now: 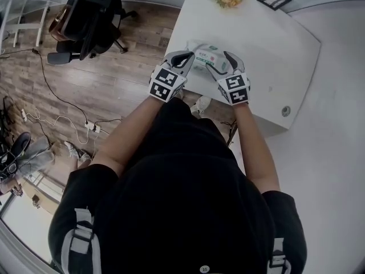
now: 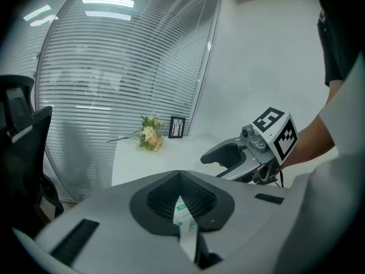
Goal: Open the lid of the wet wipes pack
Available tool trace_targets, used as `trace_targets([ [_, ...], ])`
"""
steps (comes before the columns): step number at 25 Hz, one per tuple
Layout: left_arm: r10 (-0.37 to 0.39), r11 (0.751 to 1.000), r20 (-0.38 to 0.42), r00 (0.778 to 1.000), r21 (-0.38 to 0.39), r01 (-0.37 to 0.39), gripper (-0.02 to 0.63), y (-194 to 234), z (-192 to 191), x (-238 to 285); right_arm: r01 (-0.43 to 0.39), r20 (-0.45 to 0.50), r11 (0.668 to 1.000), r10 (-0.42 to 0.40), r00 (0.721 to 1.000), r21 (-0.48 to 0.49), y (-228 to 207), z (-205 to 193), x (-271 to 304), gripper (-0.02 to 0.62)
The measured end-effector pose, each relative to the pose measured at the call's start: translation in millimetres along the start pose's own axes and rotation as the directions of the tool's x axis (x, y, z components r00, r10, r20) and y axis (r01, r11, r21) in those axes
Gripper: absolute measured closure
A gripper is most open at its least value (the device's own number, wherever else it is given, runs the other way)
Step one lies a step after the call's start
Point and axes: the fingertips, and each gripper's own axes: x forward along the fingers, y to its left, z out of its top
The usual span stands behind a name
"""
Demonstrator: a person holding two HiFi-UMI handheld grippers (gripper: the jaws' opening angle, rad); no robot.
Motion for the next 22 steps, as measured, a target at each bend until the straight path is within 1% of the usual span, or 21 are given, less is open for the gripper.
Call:
trace_targets([
  [3, -0.006, 1.000, -0.041, 0.999, -0.010, 0.005, 0.600, 5, -18, 9, -0.009, -0.037, 1.000, 0.008, 0.999, -0.026, 5, -8, 14, 0.252],
  [8, -0.016, 1.000, -0.087, 0.996, -0.025, 0.014, 0.600, 8, -40, 20, -0.014, -0.098, 0.998, 0.008, 0.995, -0.063, 7, -23, 32, 0.252],
  [13, 0.001, 0.999, -0.170, 0.985, -0.043, -0.009, 0.600, 15, -63, 32, -0.034, -0.164, 0.992, 0.013, 0.986, -0.121, 11, -34, 45, 0.252],
  [17, -0.001, 0.999, -0.203, 0.979, -0.049, -0.009, 0.600, 16, -74, 44, -0.049, -0.213, 0.977, 0.004, 0.977, -0.206, 15, -42, 52, 0.252],
  [20, 0.002, 0.998, -0.253, 0.968, -0.066, -0.019, 0.600, 17, -81, 47, -0.056, -0.246, 0.961, -0.012, 0.969, -0.270, 18, -49, 57, 0.252],
  [22, 0.007, 0.997, -0.282, 0.959, -0.076, -0.030, 0.600, 17, -87, 50, -0.059, -0.261, 0.955, -0.019, 0.965, -0.289, 19, -51, 60, 0.252],
])
